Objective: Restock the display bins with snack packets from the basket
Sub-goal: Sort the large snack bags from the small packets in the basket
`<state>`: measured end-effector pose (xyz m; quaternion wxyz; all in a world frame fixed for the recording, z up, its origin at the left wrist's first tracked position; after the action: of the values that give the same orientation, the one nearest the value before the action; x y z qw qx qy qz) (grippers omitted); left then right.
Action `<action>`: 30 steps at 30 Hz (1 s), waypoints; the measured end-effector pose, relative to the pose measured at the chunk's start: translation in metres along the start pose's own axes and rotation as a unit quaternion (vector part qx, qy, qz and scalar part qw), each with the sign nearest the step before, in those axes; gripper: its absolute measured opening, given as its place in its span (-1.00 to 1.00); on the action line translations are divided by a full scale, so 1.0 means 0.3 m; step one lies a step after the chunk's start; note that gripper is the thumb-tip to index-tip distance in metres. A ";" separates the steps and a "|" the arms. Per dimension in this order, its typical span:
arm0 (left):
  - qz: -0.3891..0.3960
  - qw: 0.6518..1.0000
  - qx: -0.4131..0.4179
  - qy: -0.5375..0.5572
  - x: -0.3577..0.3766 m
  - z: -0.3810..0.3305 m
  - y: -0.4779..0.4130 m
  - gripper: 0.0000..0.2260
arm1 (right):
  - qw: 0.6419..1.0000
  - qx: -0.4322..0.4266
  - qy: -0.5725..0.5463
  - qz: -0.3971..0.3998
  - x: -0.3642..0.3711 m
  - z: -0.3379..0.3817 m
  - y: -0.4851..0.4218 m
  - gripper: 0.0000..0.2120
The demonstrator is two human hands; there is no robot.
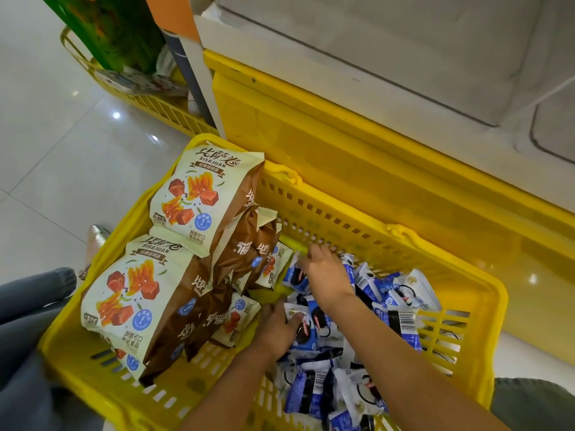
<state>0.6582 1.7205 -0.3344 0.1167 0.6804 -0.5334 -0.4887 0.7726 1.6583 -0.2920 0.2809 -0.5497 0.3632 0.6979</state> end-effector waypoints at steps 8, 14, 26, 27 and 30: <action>-0.015 0.999 0.022 -0.017 -0.036 -0.039 0.021 -0.68 | 0.997 -0.061 0.018 0.039 -0.030 0.013 0.035 -0.68; -0.065 0.978 0.189 -0.066 -0.205 -0.173 0.164 -0.69 | 0.995 -0.050 -0.041 -0.077 -0.245 0.029 0.139 -0.73; -0.448 0.835 0.318 0.015 -0.824 -0.175 0.450 -0.79 | 0.947 0.055 -0.252 -0.191 -0.567 0.231 0.150 -0.56; -0.428 0.858 0.284 -0.001 -0.836 -0.141 0.415 -0.74 | 0.941 0.077 -0.276 -0.181 -0.578 0.260 0.118 -0.54; -0.378 0.888 0.256 -0.063 -0.822 -0.078 0.348 -0.65 | 0.886 0.205 -0.401 -0.110 -0.560 0.328 0.019 -0.46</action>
<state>0.6244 1.8771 -0.1185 -0.2887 0.8048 -0.3487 -0.3839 0.7528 1.7364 -0.1147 0.5841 -0.1893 0.2915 0.7335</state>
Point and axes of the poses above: each hand's wrist, its own y-axis away from the middle knuckle, its own x-axis out of the palm, z = x × y, the point moved 6 cm from there along -y, towards the middle knuckle, and after that the axes turned 14 degrees about -z, right-handed, at the moved point
